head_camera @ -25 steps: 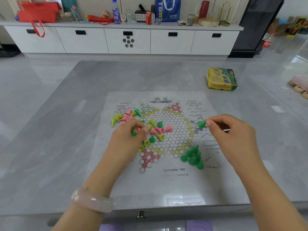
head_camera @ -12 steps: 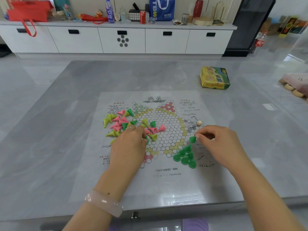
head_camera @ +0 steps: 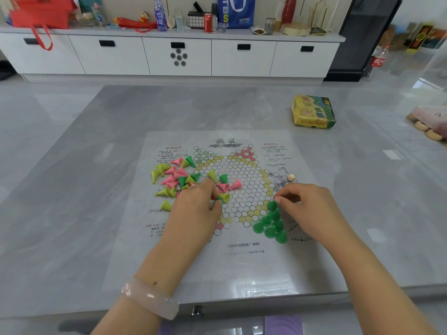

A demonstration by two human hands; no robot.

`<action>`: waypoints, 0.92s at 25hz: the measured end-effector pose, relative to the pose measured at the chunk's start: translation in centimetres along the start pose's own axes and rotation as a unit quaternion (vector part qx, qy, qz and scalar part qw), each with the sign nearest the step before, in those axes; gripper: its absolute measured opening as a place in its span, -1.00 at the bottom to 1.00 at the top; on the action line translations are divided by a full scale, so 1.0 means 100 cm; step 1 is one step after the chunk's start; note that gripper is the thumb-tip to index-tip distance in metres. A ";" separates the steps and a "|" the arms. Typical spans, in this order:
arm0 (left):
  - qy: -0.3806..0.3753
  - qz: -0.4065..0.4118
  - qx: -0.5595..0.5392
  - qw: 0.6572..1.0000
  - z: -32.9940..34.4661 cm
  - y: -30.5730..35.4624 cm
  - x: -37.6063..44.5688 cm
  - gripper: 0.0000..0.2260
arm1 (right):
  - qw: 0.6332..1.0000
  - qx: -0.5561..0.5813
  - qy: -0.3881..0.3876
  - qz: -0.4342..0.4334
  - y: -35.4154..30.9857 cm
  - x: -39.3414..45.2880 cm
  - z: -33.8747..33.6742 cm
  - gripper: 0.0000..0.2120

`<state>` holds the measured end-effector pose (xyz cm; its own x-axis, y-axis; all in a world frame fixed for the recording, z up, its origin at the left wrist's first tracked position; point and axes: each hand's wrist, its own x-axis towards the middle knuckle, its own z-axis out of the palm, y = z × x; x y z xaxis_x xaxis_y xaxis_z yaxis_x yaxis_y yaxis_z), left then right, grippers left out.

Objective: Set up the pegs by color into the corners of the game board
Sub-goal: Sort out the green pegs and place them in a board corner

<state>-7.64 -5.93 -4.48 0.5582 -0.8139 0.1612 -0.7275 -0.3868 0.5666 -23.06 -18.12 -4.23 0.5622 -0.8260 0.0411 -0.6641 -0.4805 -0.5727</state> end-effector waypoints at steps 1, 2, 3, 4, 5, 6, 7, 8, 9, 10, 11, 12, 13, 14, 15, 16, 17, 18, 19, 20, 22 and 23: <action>-0.002 -0.004 0.000 1.000 0.000 0.000 0.000 -0.92 | 1.000 0.001 -0.001 -0.001 0.000 0.000 0.000 -0.90; -0.005 -0.008 0.001 1.000 0.000 -0.001 0.001 -0.93 | 1.000 0.001 -0.002 -0.002 0.000 0.000 0.000 -0.90; -0.008 -0.009 0.003 1.000 -0.001 -0.001 0.001 -0.94 | 1.000 0.002 -0.003 -0.004 -0.001 0.000 0.001 -0.90; -0.012 -0.010 0.005 1.000 -0.001 -0.001 0.001 -0.95 | 1.000 0.003 -0.004 -0.006 -0.001 0.000 0.001 -0.90; -0.016 -0.009 0.008 1.000 -0.001 -0.001 0.001 -0.96 | 1.000 0.003 -0.004 -0.008 -0.002 0.000 0.001 -0.89; -0.019 -0.009 0.008 1.000 -0.002 -0.001 0.001 -0.98 | 1.000 0.004 -0.004 -0.009 -0.002 0.000 0.001 -0.89; -0.021 -0.010 0.008 1.000 -0.002 -0.001 0.001 -0.98 | 1.000 0.005 -0.004 -0.009 -0.002 0.000 0.001 -0.89; -0.020 -0.011 0.006 1.000 -0.003 -0.001 0.000 -0.97 | 1.000 0.007 -0.005 -0.009 -0.002 0.000 0.001 -0.89; -0.019 -0.013 0.003 1.000 -0.003 -0.001 0.000 -0.96 | 1.000 0.007 -0.006 -0.009 -0.002 0.000 0.001 -0.89; -0.017 -0.013 -0.001 1.000 -0.003 -0.001 0.000 -0.94 | 1.000 0.007 -0.006 -0.009 -0.002 0.000 0.001 -0.89; -0.014 -0.013 -0.005 1.000 -0.004 -0.001 0.000 -0.93 | 1.000 0.008 -0.006 -0.009 -0.002 0.000 0.002 -0.89; -0.012 -0.013 -0.007 1.000 -0.004 -0.001 0.000 -0.92 | 1.000 0.008 -0.005 -0.010 -0.002 0.000 0.002 -0.89; -0.010 -0.013 -0.009 1.000 -0.004 -0.001 0.000 -0.91 | 1.000 0.008 -0.005 -0.010 -0.001 0.000 0.002 -0.89; -0.008 -0.013 -0.011 1.000 -0.004 -0.001 0.000 -0.90 | 1.000 0.006 -0.006 -0.011 -0.001 0.000 0.002 -0.89; -0.008 -0.011 -0.014 1.000 -0.004 -0.001 0.000 -0.90 | 1.000 0.004 -0.008 -0.012 -0.001 0.001 0.002 -0.88; -0.007 -0.008 -0.017 1.000 -0.004 -0.001 0.000 -0.90 | 1.000 0.003 -0.011 -0.015 0.000 0.001 0.002 -0.88; -0.008 -0.004 -0.021 1.000 -0.004 -0.001 0.000 -0.91 | 1.000 0.002 -0.015 -0.017 0.000 0.000 0.001 -0.87; -0.010 -0.002 -0.027 1.000 -0.005 0.000 0.000 -0.92 | 1.000 0.002 -0.017 -0.018 0.000 0.000 0.001 -0.87; -0.013 -0.003 -0.039 0.999 -0.006 0.000 0.000 -0.94 | 1.000 0.006 -0.011 -0.018 0.000 0.000 0.000 -0.86; -0.015 -0.008 -0.059 0.998 -0.007 0.001 0.000 -0.96 | 1.000 0.017 0.008 -0.018 -0.002 0.000 -0.002 -0.85; -0.022 -0.034 -0.122 0.992 -0.009 0.004 -0.001 -0.97 | 0.995 0.073 0.063 -0.027 -0.009 -0.003 -0.005 -0.85; -0.027 -0.048 -0.156 0.986 -0.010 0.006 -0.002 -0.96 | 0.991 0.108 0.074 -0.041 -0.015 -0.005 -0.007 -0.86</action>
<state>-7.79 -5.60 -3.39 0.5901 -0.8054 0.0558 -0.5101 -0.3184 0.7990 -22.64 -17.21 -2.78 0.5201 -0.8290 0.2057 -0.4893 -0.4866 -0.7237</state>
